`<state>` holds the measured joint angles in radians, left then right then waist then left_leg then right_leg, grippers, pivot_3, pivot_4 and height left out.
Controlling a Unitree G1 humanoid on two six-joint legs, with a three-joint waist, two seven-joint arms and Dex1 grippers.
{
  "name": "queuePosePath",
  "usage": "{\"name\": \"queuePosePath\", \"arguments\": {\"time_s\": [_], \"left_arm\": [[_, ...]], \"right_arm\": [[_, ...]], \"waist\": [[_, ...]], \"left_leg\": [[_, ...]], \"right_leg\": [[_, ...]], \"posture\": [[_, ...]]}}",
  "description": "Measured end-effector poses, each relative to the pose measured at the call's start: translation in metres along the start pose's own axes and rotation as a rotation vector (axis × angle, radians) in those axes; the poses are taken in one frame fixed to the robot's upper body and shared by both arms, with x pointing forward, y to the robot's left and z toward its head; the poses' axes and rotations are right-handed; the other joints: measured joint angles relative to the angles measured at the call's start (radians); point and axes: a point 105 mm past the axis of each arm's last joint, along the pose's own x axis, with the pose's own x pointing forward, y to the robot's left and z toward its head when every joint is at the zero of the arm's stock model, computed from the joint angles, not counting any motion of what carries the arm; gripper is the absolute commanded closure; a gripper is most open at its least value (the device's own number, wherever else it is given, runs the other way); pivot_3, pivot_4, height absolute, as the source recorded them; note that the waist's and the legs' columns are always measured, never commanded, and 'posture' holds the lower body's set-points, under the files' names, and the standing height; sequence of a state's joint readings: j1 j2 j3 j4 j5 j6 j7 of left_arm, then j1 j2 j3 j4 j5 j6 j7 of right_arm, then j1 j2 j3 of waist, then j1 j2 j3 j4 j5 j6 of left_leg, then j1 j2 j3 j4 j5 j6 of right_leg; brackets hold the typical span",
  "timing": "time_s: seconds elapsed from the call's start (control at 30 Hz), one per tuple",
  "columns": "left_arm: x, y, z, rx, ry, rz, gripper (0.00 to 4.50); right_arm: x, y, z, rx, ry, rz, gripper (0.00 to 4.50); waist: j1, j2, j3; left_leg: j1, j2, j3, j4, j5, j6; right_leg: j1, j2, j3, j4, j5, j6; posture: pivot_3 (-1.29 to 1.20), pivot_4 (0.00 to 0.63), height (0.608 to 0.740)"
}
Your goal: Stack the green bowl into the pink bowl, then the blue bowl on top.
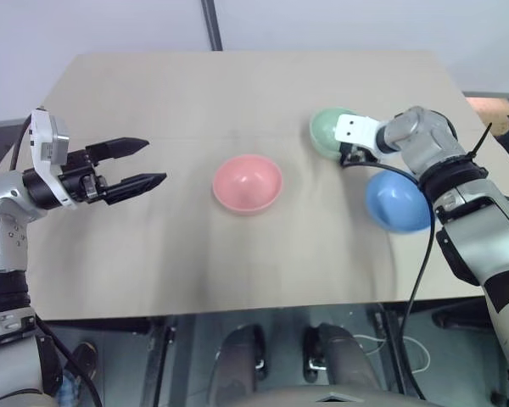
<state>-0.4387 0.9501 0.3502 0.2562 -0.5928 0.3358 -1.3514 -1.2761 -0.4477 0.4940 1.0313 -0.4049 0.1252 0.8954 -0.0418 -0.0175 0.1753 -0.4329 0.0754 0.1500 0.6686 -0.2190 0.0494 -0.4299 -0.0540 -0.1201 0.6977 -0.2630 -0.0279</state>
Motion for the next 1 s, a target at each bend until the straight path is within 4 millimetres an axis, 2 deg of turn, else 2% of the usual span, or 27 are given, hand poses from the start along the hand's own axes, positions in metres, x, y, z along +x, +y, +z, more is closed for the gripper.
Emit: {"name": "queuePosePath", "arguments": {"time_s": [0.03,0.07,0.4,0.47,0.53,0.57,0.6,0.63,0.7,0.77,0.83,0.9,1.0], "left_arm": [[0.000,0.000,0.000,0.001,0.000,0.001,0.00],[0.000,0.000,0.000,0.001,0.000,0.002,0.00],[0.001,0.000,0.000,0.003,-0.001,0.002,0.00],[0.001,0.000,0.001,0.004,-0.002,-0.001,0.00],[0.002,0.000,0.001,0.005,-0.001,-0.006,0.00],[0.003,0.000,0.001,0.006,-0.001,-0.007,0.00],[0.003,0.000,0.001,0.006,-0.002,-0.007,0.00],[0.003,0.000,0.002,0.009,-0.006,-0.009,0.00],[0.003,0.000,0.001,0.009,-0.006,-0.008,0.00],[0.005,0.000,0.002,0.013,-0.009,-0.015,0.00],[0.009,-0.002,0.002,0.017,-0.009,-0.033,0.00],[0.010,-0.002,-0.002,0.008,0.002,-0.040,0.00],[0.009,0.000,-0.006,-0.008,0.011,-0.037,0.00]], "right_arm": [[0.001,0.001,0.001,-0.004,-0.003,0.003,4.02],[0.002,0.002,0.003,-0.008,-0.005,0.009,4.44],[0.001,0.003,0.011,-0.051,-0.033,0.014,4.44],[-0.002,0.005,0.020,-0.083,-0.060,0.018,4.44],[-0.008,0.010,0.041,-0.140,-0.124,0.030,4.44],[-0.015,0.015,0.059,-0.169,-0.178,0.039,4.44],[-0.015,0.015,0.059,-0.170,-0.179,0.039,4.44],[-0.021,0.018,0.076,-0.194,-0.225,0.042,4.44],[-0.029,0.022,0.087,-0.193,-0.254,0.038,4.44],[-0.052,0.049,0.141,-0.237,-0.410,0.067,4.44],[-0.067,0.080,0.168,-0.286,-0.489,0.115,4.44],[-0.069,0.104,0.175,-0.303,-0.499,0.171,4.44],[-0.064,0.123,0.170,-0.307,-0.457,0.209,4.44]], "waist": [[0.000,0.000,0.000],[0.000,0.000,0.000],[0.000,0.000,0.000],[0.000,0.000,0.000],[-0.001,0.000,0.000],[0.000,0.000,0.000],[0.000,0.000,0.000],[0.000,0.000,0.000],[0.002,0.000,0.000],[0.000,0.000,0.000],[0.003,-0.001,-0.001],[0.005,-0.001,-0.001],[0.010,-0.003,-0.002]], "left_leg": [[0.000,0.000,0.000,0.000,0.000,0.000],[0.000,0.000,0.000,0.000,0.000,0.000],[0.000,0.000,0.001,0.000,0.000,0.000],[0.000,0.000,0.002,-0.001,0.000,0.000],[0.000,0.001,0.002,-0.001,0.000,0.000],[0.000,0.001,0.002,-0.001,0.000,0.000],[0.000,0.001,0.003,-0.001,0.000,0.000],[0.000,0.001,0.003,-0.001,0.000,0.000],[-0.001,0.001,0.003,-0.001,0.000,0.000],[0.000,0.002,0.003,-0.001,0.000,0.000],[0.000,0.002,0.002,-0.001,0.000,0.000],[-0.001,0.001,0.002,0.000,0.000,0.000],[-0.001,0.000,0.002,0.001,0.000,0.000]], "right_leg": [[0.000,0.000,0.000,0.000,0.000,0.000],[0.000,0.000,0.000,0.000,0.000,0.000],[-0.001,0.000,0.001,0.000,0.000,0.000],[-0.001,0.000,0.002,0.000,0.000,0.000],[-0.002,0.001,0.002,0.001,0.000,0.000],[-0.002,0.001,0.002,0.001,0.000,0.000],[-0.002,0.001,0.002,0.001,0.000,0.000],[-0.002,0.001,0.003,0.001,0.000,0.000],[-0.002,0.001,0.003,0.000,0.000,0.000],[-0.003,0.002,0.003,0.001,0.000,0.000],[-0.002,0.002,0.002,0.000,0.000,0.000],[-0.002,0.001,0.002,0.000,0.000,0.000],[-0.002,0.000,0.001,0.000,0.000,0.001]], "posture": [[0.00,0.150,0.740],[0.00,0.150,0.740],[0.00,0.150,0.740],[0.00,0.150,0.740],[0.00,0.150,0.740],[0.00,0.150,0.740],[0.00,0.150,0.740],[0.00,0.150,0.740],[0.00,0.150,0.740],[0.00,0.150,0.740],[0.00,0.150,0.740],[0.00,0.150,0.740],[0.00,0.150,0.740]]}}
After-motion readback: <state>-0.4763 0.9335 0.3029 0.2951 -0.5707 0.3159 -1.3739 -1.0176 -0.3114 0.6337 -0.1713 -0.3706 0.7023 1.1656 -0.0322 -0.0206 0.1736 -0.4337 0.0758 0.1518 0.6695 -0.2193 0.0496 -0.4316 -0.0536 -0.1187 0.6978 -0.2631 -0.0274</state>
